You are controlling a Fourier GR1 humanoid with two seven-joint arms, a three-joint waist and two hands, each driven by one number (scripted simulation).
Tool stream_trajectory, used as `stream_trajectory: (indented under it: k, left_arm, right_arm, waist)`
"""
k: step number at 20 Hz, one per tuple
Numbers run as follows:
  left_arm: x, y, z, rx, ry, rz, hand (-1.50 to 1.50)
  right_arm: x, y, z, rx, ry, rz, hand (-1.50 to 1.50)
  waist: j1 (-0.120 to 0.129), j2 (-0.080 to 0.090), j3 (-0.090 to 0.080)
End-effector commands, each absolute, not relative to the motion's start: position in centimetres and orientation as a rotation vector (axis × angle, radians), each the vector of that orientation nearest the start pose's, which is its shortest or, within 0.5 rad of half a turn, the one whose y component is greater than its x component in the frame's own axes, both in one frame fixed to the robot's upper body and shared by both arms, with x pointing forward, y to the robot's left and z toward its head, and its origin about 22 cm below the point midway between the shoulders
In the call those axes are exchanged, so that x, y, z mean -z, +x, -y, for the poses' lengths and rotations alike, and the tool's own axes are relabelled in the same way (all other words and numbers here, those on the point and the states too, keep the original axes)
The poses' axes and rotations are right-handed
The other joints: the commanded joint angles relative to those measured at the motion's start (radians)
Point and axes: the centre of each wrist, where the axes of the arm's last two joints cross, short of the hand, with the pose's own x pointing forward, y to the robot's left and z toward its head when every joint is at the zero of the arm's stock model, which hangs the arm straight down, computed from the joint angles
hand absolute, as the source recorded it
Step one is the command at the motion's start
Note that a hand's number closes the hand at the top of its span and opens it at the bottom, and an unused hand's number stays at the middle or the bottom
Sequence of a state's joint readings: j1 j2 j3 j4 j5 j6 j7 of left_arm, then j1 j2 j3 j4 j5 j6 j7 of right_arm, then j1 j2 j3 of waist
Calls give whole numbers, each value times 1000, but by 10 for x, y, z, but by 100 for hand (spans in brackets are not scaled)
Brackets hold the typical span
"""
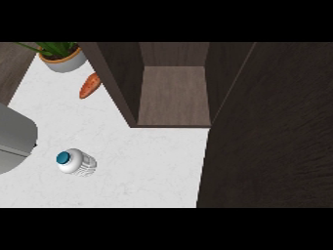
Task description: Pick up the bottled water, place it into the cabinet and close the cabinet
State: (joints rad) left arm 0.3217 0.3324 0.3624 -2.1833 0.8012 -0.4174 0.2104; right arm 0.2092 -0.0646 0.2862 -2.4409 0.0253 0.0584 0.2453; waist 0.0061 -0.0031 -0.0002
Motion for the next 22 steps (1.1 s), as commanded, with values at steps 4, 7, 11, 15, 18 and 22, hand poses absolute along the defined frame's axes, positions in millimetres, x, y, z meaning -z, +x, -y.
stream_trajectory:
  k: [4, 7, 11, 15, 18, 22]
  left_arm:
    - [-139, 142, -380, 83, -313, 1803, -150]
    - [-142, 138, -351, 129, -305, 1772, -150]
    - [-127, 142, -349, 169, -276, 1737, -150]
    - [-110, 150, -349, 177, -274, 1696, -150]
    - [-107, 163, -334, 162, -231, 1690, -150]
    - [-79, 179, -345, 129, -207, 1672, -150]
  right_arm:
    - [-167, 117, 182, -233, 214, 1984, -150]
    - [-178, 109, 181, -207, 203, 1986, -150]
    - [-180, 124, 174, -220, 214, 1981, -150]
    - [-178, 113, 175, -229, 205, 1999, -150]
    - [-188, 110, 189, -217, 220, 2003, -150]
    - [-183, 106, 173, -235, 215, 1984, -150]
  waist:
    - [-8, 2, 0]
    - [-9, 1, 0]
    - [-7, 2, 0]
    - [-14, 1, 0]
    - [-13, 3, 0]
    - [-16, 1, -1]
